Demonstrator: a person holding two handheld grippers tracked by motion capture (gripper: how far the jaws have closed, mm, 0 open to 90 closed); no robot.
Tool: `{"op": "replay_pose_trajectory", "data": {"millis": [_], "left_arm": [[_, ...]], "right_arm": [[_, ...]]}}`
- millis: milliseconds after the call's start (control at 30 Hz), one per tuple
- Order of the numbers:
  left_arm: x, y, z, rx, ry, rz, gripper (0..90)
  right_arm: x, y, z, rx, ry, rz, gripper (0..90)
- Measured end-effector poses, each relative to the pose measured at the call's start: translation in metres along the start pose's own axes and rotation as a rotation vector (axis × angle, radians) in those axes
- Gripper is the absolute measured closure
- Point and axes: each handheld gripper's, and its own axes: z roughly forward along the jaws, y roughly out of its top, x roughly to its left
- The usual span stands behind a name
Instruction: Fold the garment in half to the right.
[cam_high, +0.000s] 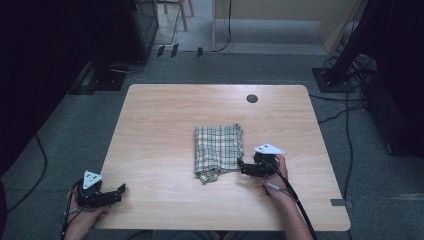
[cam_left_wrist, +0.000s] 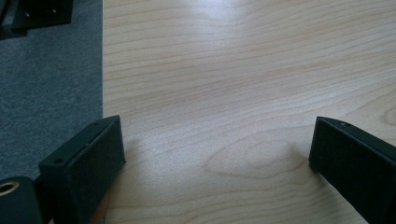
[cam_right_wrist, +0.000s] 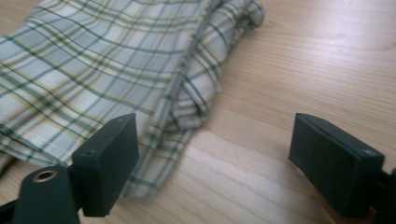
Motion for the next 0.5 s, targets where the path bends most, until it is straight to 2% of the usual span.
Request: {"op": "replay_pose_trajectory", "data": {"millis": [267, 400, 500], "left_arm": [[0.000, 0.000, 0.000, 0.002, 0.007, -0.006, 3.0], [0.000, 0.000, 0.001, 0.005, 0.005, -0.005, 2.0], [0.000, 0.001, 0.001, 0.009, 0.004, -0.006, 1.4]], "right_arm": [[-0.015, -0.004, -0.006, 0.032, -0.045, 0.030, 11.3], [-0.019, -0.004, -0.006, 0.075, -0.134, -0.050, 6.6], [-0.023, -0.005, -0.007, 0.086, -0.128, -0.055, 4.3]]}}
